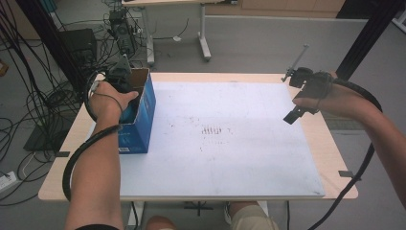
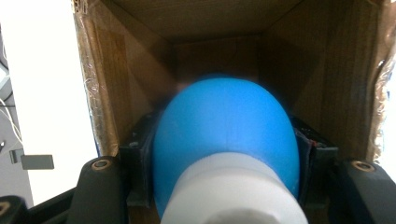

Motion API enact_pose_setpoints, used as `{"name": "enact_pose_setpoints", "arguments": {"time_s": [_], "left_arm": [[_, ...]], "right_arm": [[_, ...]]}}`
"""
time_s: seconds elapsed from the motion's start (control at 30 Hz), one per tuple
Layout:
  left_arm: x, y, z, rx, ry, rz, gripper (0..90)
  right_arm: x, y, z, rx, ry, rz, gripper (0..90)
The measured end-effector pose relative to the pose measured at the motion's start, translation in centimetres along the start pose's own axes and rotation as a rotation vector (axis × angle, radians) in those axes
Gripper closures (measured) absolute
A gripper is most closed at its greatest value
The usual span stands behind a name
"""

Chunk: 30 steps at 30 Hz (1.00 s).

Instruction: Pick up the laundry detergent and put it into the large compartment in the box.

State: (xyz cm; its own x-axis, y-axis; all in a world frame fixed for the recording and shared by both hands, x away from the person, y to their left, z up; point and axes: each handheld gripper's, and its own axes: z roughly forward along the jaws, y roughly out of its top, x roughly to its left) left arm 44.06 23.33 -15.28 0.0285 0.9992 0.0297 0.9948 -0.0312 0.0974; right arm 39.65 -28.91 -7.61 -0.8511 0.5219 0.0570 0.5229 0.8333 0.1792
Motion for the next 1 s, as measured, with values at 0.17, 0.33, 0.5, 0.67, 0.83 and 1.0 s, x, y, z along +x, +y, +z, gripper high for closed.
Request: {"name": "enact_pose_setpoints", "arguments": {"time_s": [0.17,0.33,0.5,0.67,0.83,1.0], "left_arm": [[-0.11,0.02,0.02,0.0,0.0,-0.005,37.7],[-0.18,0.05,0.03,0.0,0.002,-0.001,37.7],[-0.16,-0.02,0.05,-0.003,0.001,-0.006,37.7],[-0.19,0.04,0.04,-0.002,0.002,-0.003,37.7],[-0.13,0.0,0.06,-0.004,0.0,-0.008,37.7],[-0.15,0.0,0.07,-0.005,0.0,-0.008,37.7]], "right_arm": [[0.0,-0.11,-0.12,-0.001,-0.002,0.0,10.1],[-0.01,-0.19,-0.12,0.001,-0.003,0.003,10.1],[0.0,-0.31,-0.21,-0.002,-0.005,0.005,10.1],[0.02,-0.35,-0.28,-0.003,-0.005,0.003,10.1],[-0.05,-0.44,-0.23,-0.003,-0.003,0.004,10.1],[-0.05,-0.46,-0.2,-0.001,-0.004,0.007,10.1]]}}
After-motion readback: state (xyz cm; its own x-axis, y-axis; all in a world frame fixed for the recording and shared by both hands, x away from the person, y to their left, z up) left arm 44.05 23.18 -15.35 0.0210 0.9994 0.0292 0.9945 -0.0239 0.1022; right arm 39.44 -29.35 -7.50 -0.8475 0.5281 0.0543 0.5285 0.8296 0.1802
